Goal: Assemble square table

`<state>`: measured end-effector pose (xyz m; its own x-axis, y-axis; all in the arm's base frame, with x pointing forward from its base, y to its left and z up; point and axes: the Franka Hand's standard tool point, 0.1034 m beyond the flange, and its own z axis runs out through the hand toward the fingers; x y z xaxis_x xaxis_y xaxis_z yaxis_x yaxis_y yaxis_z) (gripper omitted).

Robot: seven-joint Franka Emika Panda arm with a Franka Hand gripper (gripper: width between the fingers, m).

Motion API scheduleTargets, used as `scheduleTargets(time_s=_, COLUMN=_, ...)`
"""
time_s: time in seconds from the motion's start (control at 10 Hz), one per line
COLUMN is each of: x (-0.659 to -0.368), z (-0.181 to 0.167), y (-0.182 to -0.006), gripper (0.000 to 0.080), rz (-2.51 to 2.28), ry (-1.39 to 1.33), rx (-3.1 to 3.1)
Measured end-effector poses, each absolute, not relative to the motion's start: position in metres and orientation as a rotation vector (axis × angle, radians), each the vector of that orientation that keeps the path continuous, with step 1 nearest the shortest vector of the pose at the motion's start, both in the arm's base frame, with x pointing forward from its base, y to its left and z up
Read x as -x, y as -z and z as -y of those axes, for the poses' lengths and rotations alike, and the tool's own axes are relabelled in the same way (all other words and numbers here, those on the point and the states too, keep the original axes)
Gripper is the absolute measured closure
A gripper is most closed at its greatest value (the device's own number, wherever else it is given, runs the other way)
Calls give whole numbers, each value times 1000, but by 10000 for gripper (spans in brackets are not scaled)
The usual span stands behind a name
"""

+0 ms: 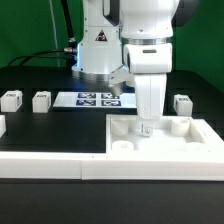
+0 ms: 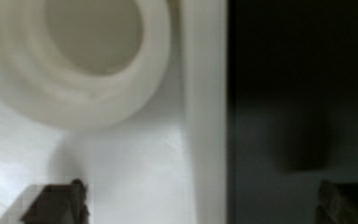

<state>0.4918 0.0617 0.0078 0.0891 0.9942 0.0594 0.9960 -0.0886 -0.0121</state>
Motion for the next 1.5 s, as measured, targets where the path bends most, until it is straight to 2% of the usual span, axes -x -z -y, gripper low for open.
scheduleTargets(time_s=0.2, x=-492, z=-64, y=-10, gripper=150, rz=2057, ry=57, rx=2310)
scheduleTargets(time_s=0.4, x=-485, z=-89, y=-38, gripper=150, rz=1888, ry=79, rx=2477)
scheduleTargets(time_s=0.7, x=-475, z=-128, y=-57, gripper=150, rz=1563, ry=100, rx=2697)
scheduleTargets(time_s=0.8, x=-473, z=-142, y=-60, gripper=150, rz=1381, ry=105, rx=2790)
scheduleTargets(time_s=1.4, x=-471, z=-147, y=-59, gripper=150, rz=877, ry=92, rx=2968)
scheduleTargets(time_s=1.5, x=-461, z=-154, y=-58, gripper=150, rz=706, ry=37, rx=3015)
